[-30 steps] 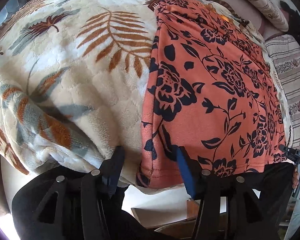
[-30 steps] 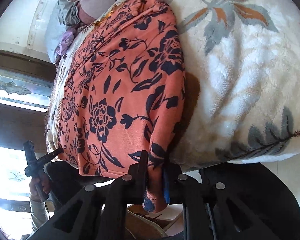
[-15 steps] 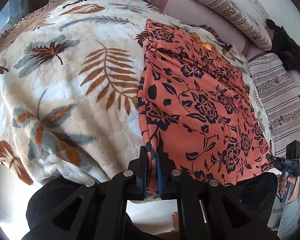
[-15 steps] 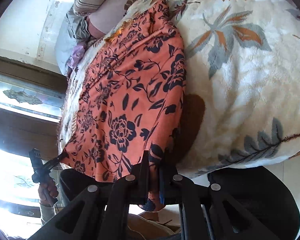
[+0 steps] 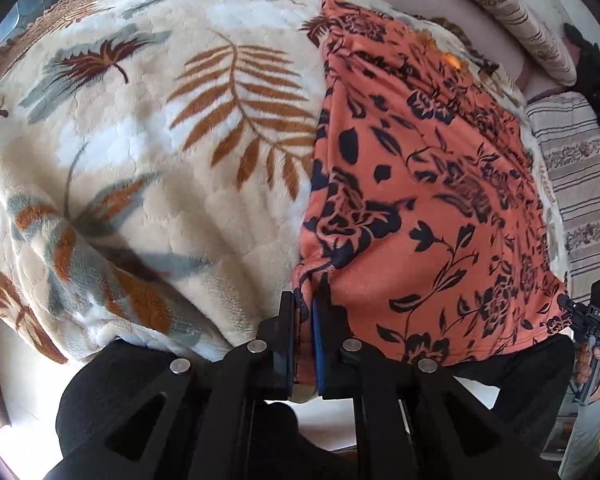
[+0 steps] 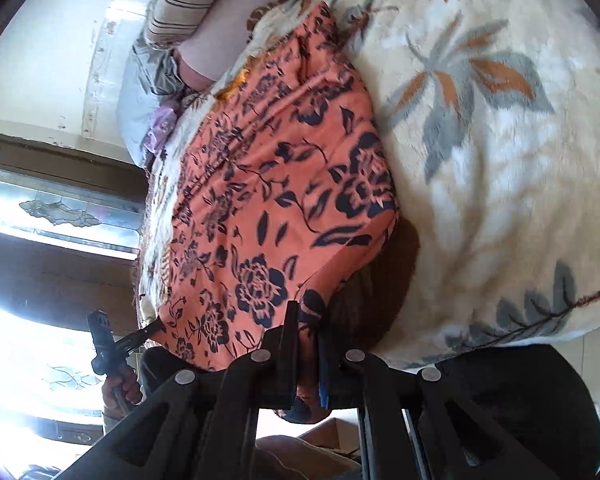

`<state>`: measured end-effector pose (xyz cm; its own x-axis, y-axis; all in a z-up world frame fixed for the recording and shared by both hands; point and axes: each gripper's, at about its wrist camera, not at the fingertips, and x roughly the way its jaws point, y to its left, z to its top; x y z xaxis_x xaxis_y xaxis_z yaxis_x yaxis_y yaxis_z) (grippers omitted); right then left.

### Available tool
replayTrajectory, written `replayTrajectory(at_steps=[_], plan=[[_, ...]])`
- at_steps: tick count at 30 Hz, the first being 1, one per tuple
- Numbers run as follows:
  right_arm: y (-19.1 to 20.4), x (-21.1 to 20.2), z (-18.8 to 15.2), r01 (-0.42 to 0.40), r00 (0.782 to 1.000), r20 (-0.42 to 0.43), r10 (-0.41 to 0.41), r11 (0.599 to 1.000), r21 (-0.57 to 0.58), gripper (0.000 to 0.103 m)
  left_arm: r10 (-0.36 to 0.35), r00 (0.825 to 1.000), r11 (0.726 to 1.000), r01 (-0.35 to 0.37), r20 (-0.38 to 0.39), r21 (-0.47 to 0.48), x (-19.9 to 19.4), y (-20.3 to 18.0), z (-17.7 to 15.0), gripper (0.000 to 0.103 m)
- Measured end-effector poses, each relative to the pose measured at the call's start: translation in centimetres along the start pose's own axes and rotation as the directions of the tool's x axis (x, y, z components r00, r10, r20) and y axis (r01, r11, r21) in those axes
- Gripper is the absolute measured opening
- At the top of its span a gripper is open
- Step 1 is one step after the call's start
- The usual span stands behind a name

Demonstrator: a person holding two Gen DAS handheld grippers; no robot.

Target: Fold small clothes

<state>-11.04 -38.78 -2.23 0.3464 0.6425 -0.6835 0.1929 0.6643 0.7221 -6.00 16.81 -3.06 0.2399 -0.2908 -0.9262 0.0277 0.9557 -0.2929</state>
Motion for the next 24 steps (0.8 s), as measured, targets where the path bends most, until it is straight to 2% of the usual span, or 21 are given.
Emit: replayTrajectory(at_steps=[3,6,9,12,13,15,17,19,20,21,24], plan=[[0.9,-0.1,1.1,-0.012,1.0,0.001,0.012,1.0,-0.016,0.007,-0.05,0.997,0.999,0.049,0.059,0.02,-2.3,-0.8,1.6,0.008],[3.3,-2.0,5.1,-0.078,0.994,0.074,0.081,0.996,-0.052,0.007,-0.117,0.976,0.992,0.105,0.184,0.073,-6.6,-2.8,6.0,0.007],[6.6,-4.3,11.6,-0.179,0.961,0.196,0.195,0.979,-0.099,0.007,-0.177,0.928,0.982,0.147,0.327,0.115,-10.3,-4.6,13.0,0.007],[8.1,-4.0,19.2,-0.198,0.922,0.315,0.224,0.974,-0.112,0.007,-0.139,0.886,0.99,0.108,0.443,0.094,-10.2,-5.3,20.8,0.007],[7.6,-2.6,21.6,-0.209,0.917,0.329,0.225,0.974,-0.084,0.008,-0.107,0.884,0.994,0.079,0.455,0.079,-8.8,-5.2,23.1,0.007],[6.0,1.0,25.1,-0.141,0.938,0.313,0.147,0.989,-0.043,0.011,-0.043,0.911,0.999,0.041,0.409,0.013,-4.7,-4.3,26.1,0.007],[3.7,5.0,26.3,-0.079,0.967,0.243,0.076,0.997,0.006,0.011,-0.083,0.934,0.993,0.107,0.347,-0.051,-1.7,-2.9,25.7,0.007],[1.7,7.8,25.8,-0.078,0.978,0.197,0.068,0.996,0.041,0.011,-0.12,0.942,0.987,0.146,0.312,-0.064,-0.1,-2.2,23.3,0.022],[1.1,8.4,25.4,-0.086,0.978,0.194,0.075,0.995,0.044,0.011,-0.118,0.946,0.987,0.146,0.303,-0.072,0.2,-1.7,21.5,0.046],[0.7,8.6,25.0,-0.116,0.973,0.206,0.103,0.992,0.048,0.011,-0.109,0.949,0.986,0.142,0.296,-0.092,0.3,-1.2,19.6,0.064],[0.3,8.0,25.1,-0.136,0.968,0.222,0.118,0.989,0.066,0.011,-0.114,0.95,0.981,0.153,0.29,-0.116,-0.9,-1.0,14.0,0.066]])
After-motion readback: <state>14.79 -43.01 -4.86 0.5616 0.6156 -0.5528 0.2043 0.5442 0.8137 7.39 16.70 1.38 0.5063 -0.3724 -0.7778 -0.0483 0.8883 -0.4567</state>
